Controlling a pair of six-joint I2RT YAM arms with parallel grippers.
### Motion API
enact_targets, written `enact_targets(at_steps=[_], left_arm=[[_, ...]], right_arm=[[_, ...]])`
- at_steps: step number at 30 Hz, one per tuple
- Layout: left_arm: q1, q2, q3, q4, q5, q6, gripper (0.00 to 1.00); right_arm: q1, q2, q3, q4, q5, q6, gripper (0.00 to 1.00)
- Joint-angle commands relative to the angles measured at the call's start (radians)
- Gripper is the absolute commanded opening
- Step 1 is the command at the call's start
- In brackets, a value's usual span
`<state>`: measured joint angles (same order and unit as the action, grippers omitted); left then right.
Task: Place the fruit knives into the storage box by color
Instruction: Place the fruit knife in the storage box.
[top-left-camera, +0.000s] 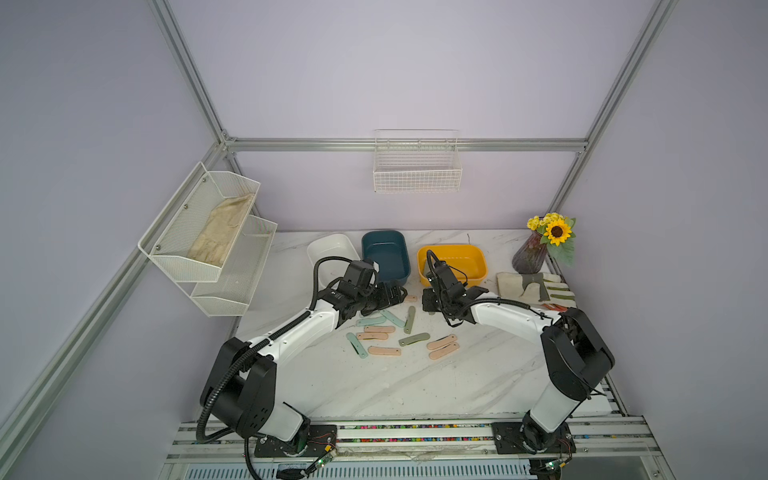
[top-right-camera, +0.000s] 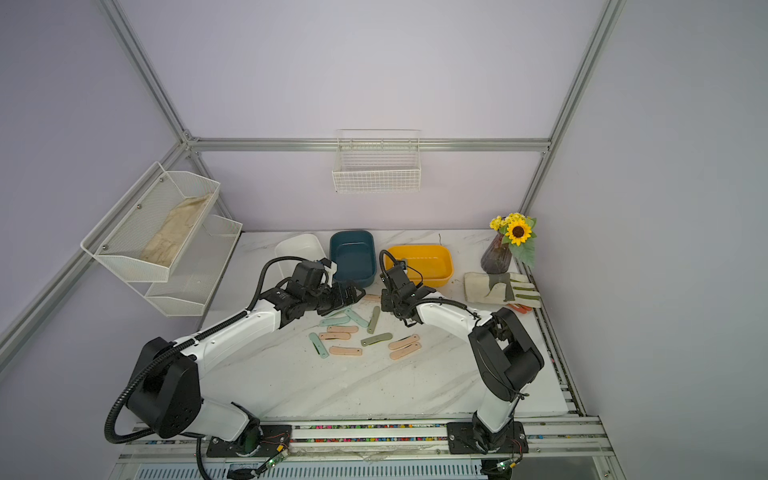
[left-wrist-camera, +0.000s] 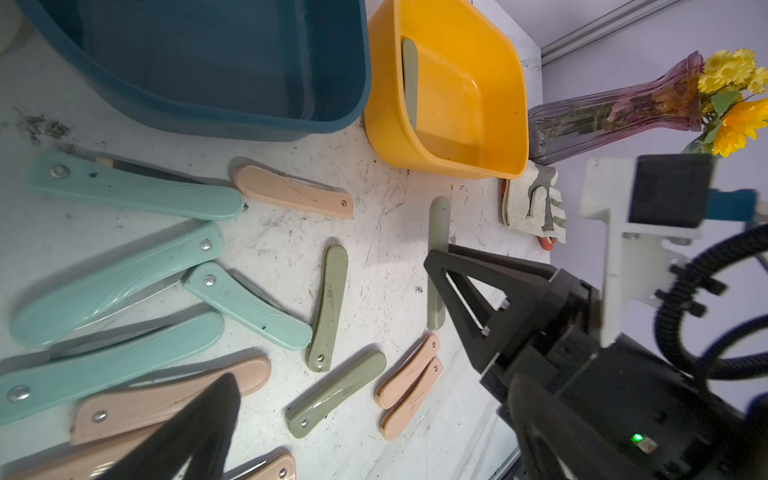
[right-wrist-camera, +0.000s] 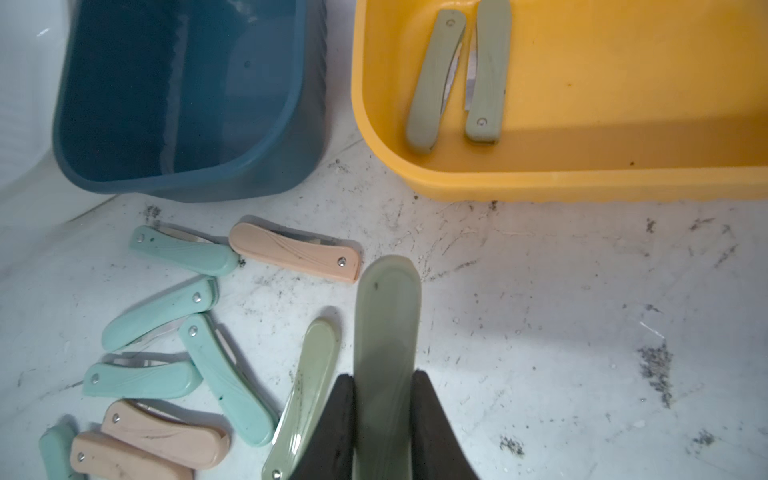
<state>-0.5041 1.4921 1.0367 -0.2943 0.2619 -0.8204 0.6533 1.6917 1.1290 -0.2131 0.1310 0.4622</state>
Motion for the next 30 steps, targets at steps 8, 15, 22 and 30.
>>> enact_targets(at_steps=[8,15,22,30], left_arm=[[0.004,0.046,0.213,0.02,0.037,0.001,1.0],[0.004,0.081,0.274,-0.021,0.032,0.03,1.0],[0.004,0.125,0.323,-0.053,0.04,0.062,1.0],[0.005,0.158,0.353,-0.062,0.05,0.071,1.0]], right_arm=[[-0.127,-0.018,0.183,-0.037,-0.055,-0.072,0.22],[-0.229,0.081,0.298,-0.035,-0.068,-0.118,0.22],[-0.293,0.219,0.418,-0.037,-0.074,-0.158,0.22],[-0.32,0.353,0.515,-0.04,-0.085,-0.197,0.22]])
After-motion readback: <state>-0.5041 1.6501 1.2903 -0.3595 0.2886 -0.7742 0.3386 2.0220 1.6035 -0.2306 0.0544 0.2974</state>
